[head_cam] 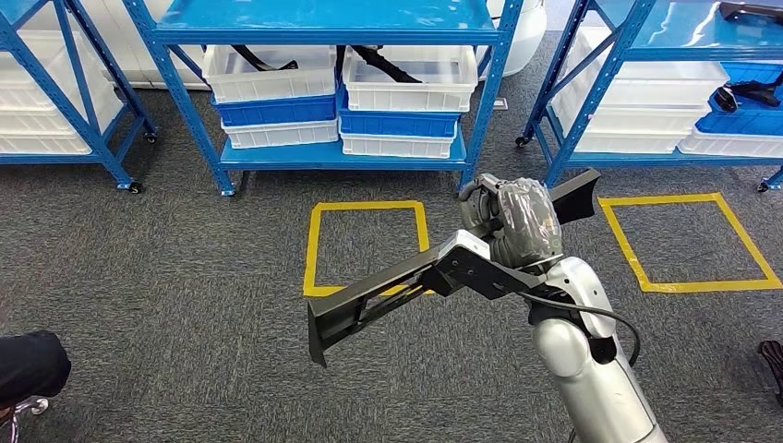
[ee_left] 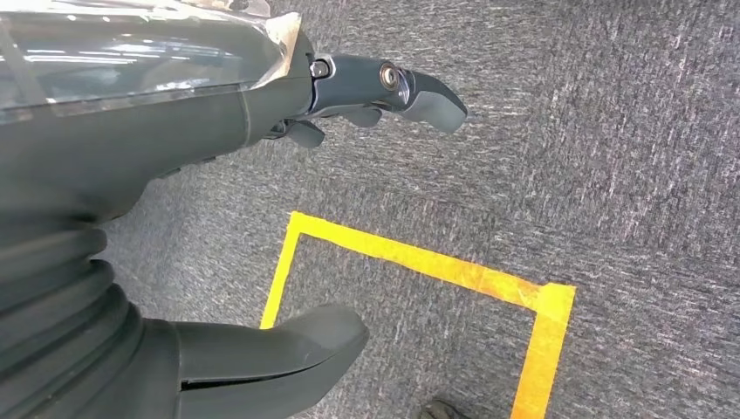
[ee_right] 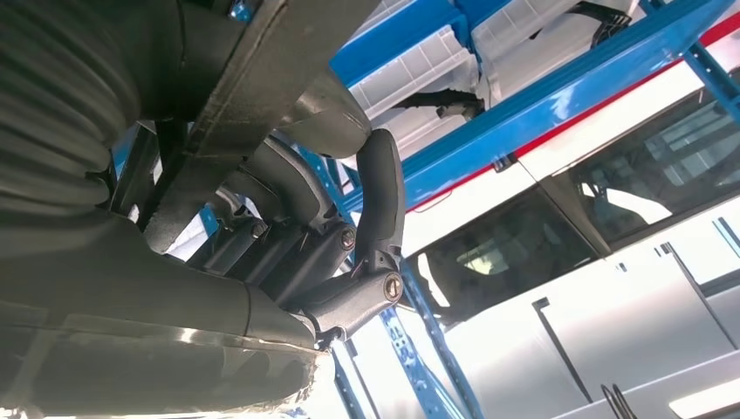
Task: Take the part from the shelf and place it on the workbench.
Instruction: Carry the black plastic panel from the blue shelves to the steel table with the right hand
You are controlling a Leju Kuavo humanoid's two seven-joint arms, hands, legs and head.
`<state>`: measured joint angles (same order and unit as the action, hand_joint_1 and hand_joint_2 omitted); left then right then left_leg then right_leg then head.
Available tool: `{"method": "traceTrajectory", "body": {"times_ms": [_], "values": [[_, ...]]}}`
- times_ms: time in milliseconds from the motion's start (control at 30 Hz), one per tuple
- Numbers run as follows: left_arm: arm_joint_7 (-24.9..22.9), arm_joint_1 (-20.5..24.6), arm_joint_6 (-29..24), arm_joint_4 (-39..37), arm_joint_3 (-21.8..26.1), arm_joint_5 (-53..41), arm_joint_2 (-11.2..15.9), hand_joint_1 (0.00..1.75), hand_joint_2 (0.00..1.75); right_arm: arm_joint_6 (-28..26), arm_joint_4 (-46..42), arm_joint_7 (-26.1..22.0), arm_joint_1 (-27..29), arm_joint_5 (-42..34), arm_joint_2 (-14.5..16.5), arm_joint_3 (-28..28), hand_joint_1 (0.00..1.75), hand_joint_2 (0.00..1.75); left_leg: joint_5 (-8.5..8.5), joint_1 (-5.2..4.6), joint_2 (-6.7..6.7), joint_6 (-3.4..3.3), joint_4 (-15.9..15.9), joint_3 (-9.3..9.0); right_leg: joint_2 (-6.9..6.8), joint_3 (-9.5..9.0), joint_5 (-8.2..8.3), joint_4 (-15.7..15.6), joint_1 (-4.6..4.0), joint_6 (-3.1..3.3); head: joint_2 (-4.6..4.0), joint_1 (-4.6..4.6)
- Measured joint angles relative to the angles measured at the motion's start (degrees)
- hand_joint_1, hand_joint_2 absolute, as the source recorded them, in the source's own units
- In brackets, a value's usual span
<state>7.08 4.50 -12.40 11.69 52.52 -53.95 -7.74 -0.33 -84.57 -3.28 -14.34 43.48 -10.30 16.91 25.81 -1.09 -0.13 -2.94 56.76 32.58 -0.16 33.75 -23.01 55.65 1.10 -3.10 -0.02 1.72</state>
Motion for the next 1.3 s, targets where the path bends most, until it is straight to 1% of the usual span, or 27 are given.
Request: {"method": "traceTrajectory", "body": {"times_ms": [67, 100, 133, 200, 233, 267, 300, 367, 400, 467, 533, 567, 633, 667, 733, 767, 800, 867, 933, 967, 1033, 1067, 1133, 1200, 1233, 1267, 1300], "values": [[0.2, 0.0, -0.2, 0.0, 0.0, 0.2, -0.1, 0.00, 1.75, -0.2, -0.1, -0.1, 0.1, 0.5, 0.0, -0.2, 1.75, 1.75, -0.69, 0.37, -0.04, -0.60, -0.7, -0.13, -0.07, 0.25, -0.20, 0.2, 0.10, -0.35, 0.00, -0.01], [0.3, 0.0, -0.2, 0.0, 0.0, 0.3, -0.2, 0.00, 1.75, -0.3, -0.2, -0.2, 0.1, 0.6, -0.1, -0.3, 1.75, 1.75, -1.10, 0.68, -0.06, -0.83, -1.2, -0.18, -0.04, 0.88, -1.23, 1.6, -0.01, -0.17, 0.00, 0.04], [0.4, 0.0, -0.2, 0.0, 0.0, 0.4, -0.3, 0.00, 1.75, -0.3, -0.2, -0.2, 0.1, 0.7, -0.1, -0.4, 1.75, 1.75, -1.46, 0.95, -0.10, -0.96, -1.5, -0.14, 0.00, 2.02, -2.87, 4.2, -0.11, 0.12, 0.00, 0.09], [0.6, 0.0, -0.3, 0.0, 0.0, 0.5, -0.3, 0.00, 1.75, -0.5, -0.1, -0.4, 0.4, 0.6, -0.3, -0.7, 1.75, 1.75, -1.81, 1.07, -0.38, -0.90, -1.6, 0.36, 0.06, 5.13, -6.87, 12.2, -0.02, 0.58, 0.00, 0.13], [0.7, -0.1, -0.3, 0.0, 0.0, 0.5, -0.4, 0.00, 1.75, -0.6, -0.1, -0.6, 0.7, 0.6, -0.4, -0.9, 1.75, 1.75, -1.98, 1.13, -0.63, -0.73, -1.5, 0.62, 0.07, 6.29, -8.26, 15.6, 0.07, 0.50, 0.00, 0.11], [0.7, -0.2, -0.3, 0.0, 0.0, 0.5, -0.4, 0.00, 1.75, -0.7, -0.1, -0.7, 1.0, 0.5, -0.4, -1.1, 1.75, 1.75, -2.15, 1.22, -0.96, -0.49, -1.5, 0.87, 0.07, 6.44, -8.80, 17.0, 0.22, 0.18, 0.00, 0.11], [0.8, -0.3, -0.3, 0.0, 0.0, 0.5, -0.4, 0.00, 1.75, -0.8, -0.1, -0.9, 1.2, 0.5, -0.5, -1.3, 1.75, 1.75, -2.30, 1.37, -1.34, -0.22, -1.4, 1.09, 0.09, 5.34, -8.45, 15.9, 0.42, -0.35, 0.00, 0.10], [0.8, -0.3, -0.4, 0.0, 0.0, 0.5, -0.5, 0.00, 1.75, -1.0, -0.1, -1.1, 1.4, 0.4, -0.6, -1.6, 1.75, 1.75, -2.41, 1.77, -2.14, 0.53, -0.8, 1.59, 0.78, 0.44, -6.45, 8.0, 1.01, -1.60, 0.00, 0.11], [0.9, -0.3, -0.4, 0.0, 0.0, 0.5, -0.4, 0.00, 1.75, -1.1, 0.0, -1.2, 1.5, 0.4, -0.5, -1.6, 1.75, 1.75, -2.37, 1.83, -2.57, 1.01, -0.4, 1.94, 1.45, -1.62, -5.73, 4.4, 1.12, -1.82, 0.00, 0.15], [0.9, -0.4, -0.4, 0.0, 0.2, 0.6, -0.3, 0.00, 1.75, -1.2, 0.0, -1.4, 1.7, 0.3, -0.5, -1.8, 1.75, 1.75, -2.47, 1.76, -3.28, 2.00, 0.2, 2.63, 2.27, -3.24, -5.42, 1.6, 1.02, -1.06, 0.00, 0.11], [0.9, -0.5, -0.4, 0.0, 0.4, 0.7, -0.2, 0.00, 1.75, -1.4, 0.0, -1.6, 1.9, 0.4, -0.5, -2.0, 1.75, 1.75, -2.84, 1.83, -3.78, 2.70, 0.2, 3.08, 1.64, -2.92, -5.07, 2.1, 0.84, 0.21, 0.00, 0.01], [0.9, -0.6, -0.4, 0.0, 0.5, 0.7, -0.2, 0.00, 1.75, -1.4, 0.0, -1.6, 2.0, 0.4, -0.5, -2.0, 1.75, 1.75, -2.65, 1.93, -3.46, 2.96, 0.6, 3.32, 1.29, -2.76, -4.87, 2.2, 0.89, 0.63, 0.00, -0.02], [0.9, -0.6, -0.4, 0.0, 0.8, 0.8, -0.1, 0.00, 1.75, -1.4, 0.0, -1.7, 1.9, 0.4, -0.4, -2.1, 1.75, 1.75, -0.14, 2.04, -1.92, 3.40, 4.0, 4.85, 0.45, -2.49, -4.50, 2.1, 0.96, 1.58, 0.00, -0.14], [0.9, -0.6, -0.4, 0.0, 0.8, 0.8, -0.1, 0.00, 1.75, -1.3, 0.0, -1.7, 1.8, 0.4, -0.3, -2.1, 1.75, 1.75, 2.06, 2.02, -1.01, 3.57, 7.6, 6.35, -0.01, -2.31, -4.37, 2.1, 0.76, 1.98, 0.00, -0.20], [0.8, -0.6, -0.4, 0.0, 0.9, 0.9, -0.1, 0.00, 1.75, -1.3, 0.1, -1.8, 1.8, 0.4, -0.3, -2.2, 1.75, 1.75, 5.89, 2.04, -0.33, 3.77, 15.3, 9.60, -1.08, -1.80, -4.12, 2.2, 0.30, 2.63, 0.00, -0.26], [0.7, -0.6, -0.4, 0.0, 1.0, 1.0, -0.1, 0.00, 1.75, -1.3, 0.2, -1.8, 1.8, 0.4, -0.3, -2.2, 1.75, 1.75, 6.53, 2.04, -0.21, 3.71, 17.3, 10.23, -1.64, -1.57, -4.03, 2.2, 0.07, 2.79, 0.00, -0.26], [0.7, -0.6, -0.4, 0.0, 1.1, 1.0, -0.1, 0.00, 1.75, -1.3, 0.2, -1.8, 1.8, 0.4, -0.2, -2.2, 1.75, 1.75, 6.09, 2.02, -0.10, 3.52, 16.9, 9.59, -2.19, -1.42, -3.96, 2.2, -0.13, 2.88, 0.00, -0.27], [0.7, -0.6, -0.4, 0.0, 1.3, 1.1, 0.0, 0.00, 1.75, -1.3, 0.4, -1.9, 1.7, 0.4, -0.2, -2.2, 1.75, 1.75, 3.30, 1.79, 0.87, 2.71, 10.0, 4.94, -3.24, -1.39, -3.91, 2.2, -0.45, 2.91, 0.00, -0.26], [0.7, -0.5, -0.4, 0.0, 1.4, 1.3, 0.0, 0.00, 1.75, -1.2, 0.5, -2.1, 1.4, 0.3, -0.2, -2.2, 1.75, 1.75, 1.58, 1.18, 2.49, 1.89, 3.0, 0.63, -4.24, -1.43, -3.90, 2.2, -0.90, 2.81, 0.00, -0.22], [0.7, -0.5, -0.4, 0.0, 1.4, 1.4, 0.1, 0.00, 1.75, -1.2, 0.5, -2.2, 1.2, 0.2, -0.2, -2.3, 1.75, 1.75, 1.38, 0.89, 2.92, 1.59, 1.3, -0.22, -4.72, -1.44, -3.86, 2.3, -1.04, 2.71, 0.00, -0.21], [0.8, -0.5, -0.4, 0.0, 1.6, 1.6, 0.2, 0.00, 1.75, -1.1, 0.6, -2.4, 0.8, -0.1, -0.2, -2.3, 1.75, 1.75, 1.16, 0.57, 2.20, 1.11, 0.8, -0.02, -5.69, -1.42, -3.70, 2.2, -1.12, 2.32, 0.00, -0.20], [0.8, -0.6, -0.4, 0.0, 1.7, 1.6, 0.2, 0.00, 1.75, -1.1, 0.6, -2.4, 0.6, -0.3, -0.3, -2.3, 1.75, 1.75, 0.80, 0.66, 1.73, 0.82, 0.5, -0.03, -5.47, -1.30, -3.80, 2.3, -1.04, 2.04, 0.00, -0.21], [0.9, -0.6, -0.4, 0.0, 1.8, 1.7, 0.3, 0.00, 1.75, -1.1, 0.7, -2.7, 0.5, -0.7, -0.5, -2.4, 1.75, 1.75, -0.02, 1.03, 0.82, 0.17, -0.3, -0.09, -3.24, -0.13, -5.32, 4.8, -0.86, 1.80, 0.00, -0.17], [0.9, -0.5, -0.4, 0.0, 1.9, 1.6, 0.4, 0.00, 1.75, -1.1, 0.9, -2.8, 0.7, -0.8, -0.8, -2.5, 1.75, 1.75, -0.48, 1.23, -0.17, -0.17, -0.5, 0.15, -0.70, 3.02, -8.65, 11.9, -0.65, 2.02, 0.00, -0.10], [0.9, -0.5, -0.4, 0.0, 2.0, 1.6, 0.4, 0.00, 1.75, -1.1, 1.0, -2.8, 0.9, -0.9, -0.9, -2.5, 1.75, 1.75, -0.60, 1.23, -0.76, -0.20, -0.5, 0.32, -0.25, 4.72, -10.10, 15.7, -0.58, 1.99, 0.00, -0.08], [0.9, -0.6, -0.4, 0.0, 2.1, 1.6, 0.4, 0.00, 1.75, -1.1, 1.2, -2.8, 1.1, -1.0, -0.9, -2.5, 1.75, 1.75, -0.70, 1.24, -1.39, -0.17, -0.4, 0.46, -0.09, 5.85, -10.86, 18.3, -0.49, 1.75, 0.00, -0.08], [0.9, -0.6, -0.4, 0.0, 2.2, 1.6, 0.4, 0.00, 1.75, -1.1, 1.3, -2.8, 1.3, -1.1, -0.9, -2.5, 1.75, 1.75, -0.79, 1.26, -2.03, -0.09, -0.4, 0.54, -0.04, 5.88, -10.66, 18.6, -0.37, 1.30, 0.00, -0.08]]}}
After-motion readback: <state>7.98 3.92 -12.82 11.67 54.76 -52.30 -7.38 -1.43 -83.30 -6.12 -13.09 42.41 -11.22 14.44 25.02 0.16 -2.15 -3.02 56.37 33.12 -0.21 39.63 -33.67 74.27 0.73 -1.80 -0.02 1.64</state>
